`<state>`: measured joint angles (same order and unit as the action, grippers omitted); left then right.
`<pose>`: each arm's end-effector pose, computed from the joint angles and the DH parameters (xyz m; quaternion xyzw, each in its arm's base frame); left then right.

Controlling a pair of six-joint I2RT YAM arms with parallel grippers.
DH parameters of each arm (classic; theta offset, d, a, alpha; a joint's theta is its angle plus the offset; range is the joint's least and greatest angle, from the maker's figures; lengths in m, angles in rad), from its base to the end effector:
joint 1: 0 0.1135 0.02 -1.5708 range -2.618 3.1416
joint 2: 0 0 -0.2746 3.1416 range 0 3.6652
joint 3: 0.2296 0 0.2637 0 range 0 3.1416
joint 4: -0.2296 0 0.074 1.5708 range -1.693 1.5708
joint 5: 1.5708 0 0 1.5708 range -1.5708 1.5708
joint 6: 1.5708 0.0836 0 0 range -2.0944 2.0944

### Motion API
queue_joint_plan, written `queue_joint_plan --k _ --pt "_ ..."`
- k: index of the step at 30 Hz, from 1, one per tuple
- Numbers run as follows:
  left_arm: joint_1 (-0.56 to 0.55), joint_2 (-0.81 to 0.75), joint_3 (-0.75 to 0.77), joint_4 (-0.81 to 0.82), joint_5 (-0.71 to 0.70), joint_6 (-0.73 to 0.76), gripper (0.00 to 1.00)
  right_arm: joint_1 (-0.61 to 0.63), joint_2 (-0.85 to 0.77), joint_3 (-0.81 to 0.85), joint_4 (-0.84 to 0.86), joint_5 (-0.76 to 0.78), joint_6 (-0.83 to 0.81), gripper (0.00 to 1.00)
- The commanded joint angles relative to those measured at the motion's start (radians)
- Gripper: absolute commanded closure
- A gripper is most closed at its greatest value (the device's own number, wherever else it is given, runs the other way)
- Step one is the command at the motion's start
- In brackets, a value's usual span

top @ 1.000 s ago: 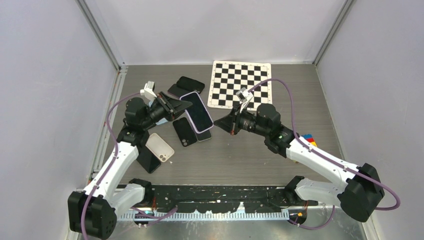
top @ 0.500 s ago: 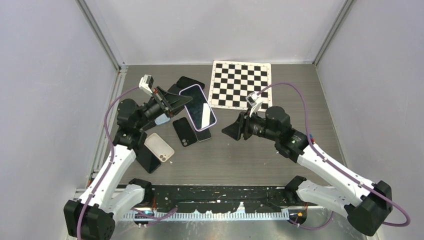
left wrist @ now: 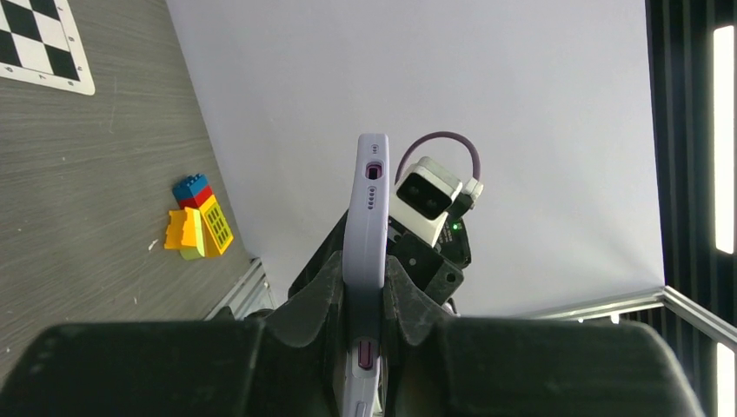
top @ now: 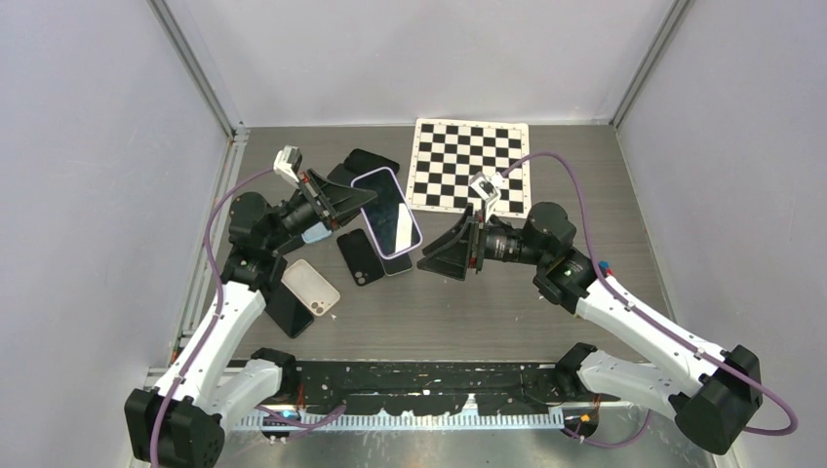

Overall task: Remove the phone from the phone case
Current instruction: Remove the phone case from the phone.

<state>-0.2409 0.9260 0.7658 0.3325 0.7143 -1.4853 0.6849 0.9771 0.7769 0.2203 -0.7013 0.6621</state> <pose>0.2328 -0.1136 0.3748 -0.1340 0.6460 -0.6911 0.2951 0.1733 0.2112 0.3516 -0.2528 0.6545 0.6063 0.3743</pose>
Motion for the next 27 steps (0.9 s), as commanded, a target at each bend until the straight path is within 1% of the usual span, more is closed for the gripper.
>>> queue_joint_plan --k 1,2,4,7,9,11,12,13,14,16,17,19,20,21,24,26,27 --pt "0.001 -0.020 0.031 0.098 0.035 -0.013 1.00 0.001 0.013 0.055 0.156 -0.036 0.099 0.38" --pt "0.002 -0.022 0.031 0.099 0.038 -0.012 1.00 0.001 0.019 0.063 0.158 -0.025 0.110 0.41" --pt "0.002 -0.022 0.032 0.101 0.049 -0.012 1.00 0.001 0.032 0.077 0.161 -0.020 0.125 0.51" --pt "0.002 -0.025 0.031 0.104 0.062 -0.012 1.00 0.001 0.049 0.092 0.170 -0.026 0.144 0.57" --pt "0.002 -0.031 0.029 0.104 0.068 -0.009 1.00 0.001 0.064 0.095 0.182 -0.037 0.153 0.65" --pt "0.002 -0.034 0.030 0.103 0.076 -0.007 1.00 0.001 0.073 0.096 0.188 -0.051 0.157 0.74" --pt "0.002 -0.034 0.031 0.102 0.080 -0.007 1.00 0.001 0.076 0.096 0.189 -0.055 0.158 0.81" --pt "0.002 -0.034 0.033 0.099 0.085 -0.007 1.00 0.000 0.081 0.098 0.192 -0.071 0.157 0.84" --pt "0.002 -0.034 0.034 0.095 0.089 -0.009 1.00 0.001 0.084 0.098 0.195 -0.085 0.154 0.90" --pt "0.001 -0.029 0.041 0.080 0.096 -0.012 1.00 0.004 0.097 0.101 0.212 -0.144 0.144 0.97" --pt "0.000 -0.024 0.042 0.074 0.099 -0.014 1.00 0.007 0.104 0.100 0.230 -0.187 0.137 0.99" --pt "0.000 -0.012 0.044 0.071 0.105 -0.027 1.00 0.028 0.106 0.103 0.229 -0.240 0.085 0.99" --pt "-0.001 -0.006 0.044 0.071 0.106 -0.037 1.00 0.053 0.105 0.109 0.211 -0.251 0.014 0.99" --pt "-0.003 0.003 0.044 0.071 0.107 -0.044 1.00 0.067 0.100 0.128 0.130 -0.255 -0.037 0.99" --pt "-0.011 0.028 0.043 0.072 0.105 -0.058 1.00 0.160 0.094 0.194 -0.161 -0.200 -0.317 0.99" --pt "-0.018 0.044 0.039 0.073 0.102 -0.066 1.00 0.204 0.103 0.235 -0.282 -0.144 -0.420 0.99" --pt "-0.021 0.052 0.037 0.073 0.100 -0.068 1.00 0.213 0.107 0.249 -0.299 -0.120 -0.438 0.99"
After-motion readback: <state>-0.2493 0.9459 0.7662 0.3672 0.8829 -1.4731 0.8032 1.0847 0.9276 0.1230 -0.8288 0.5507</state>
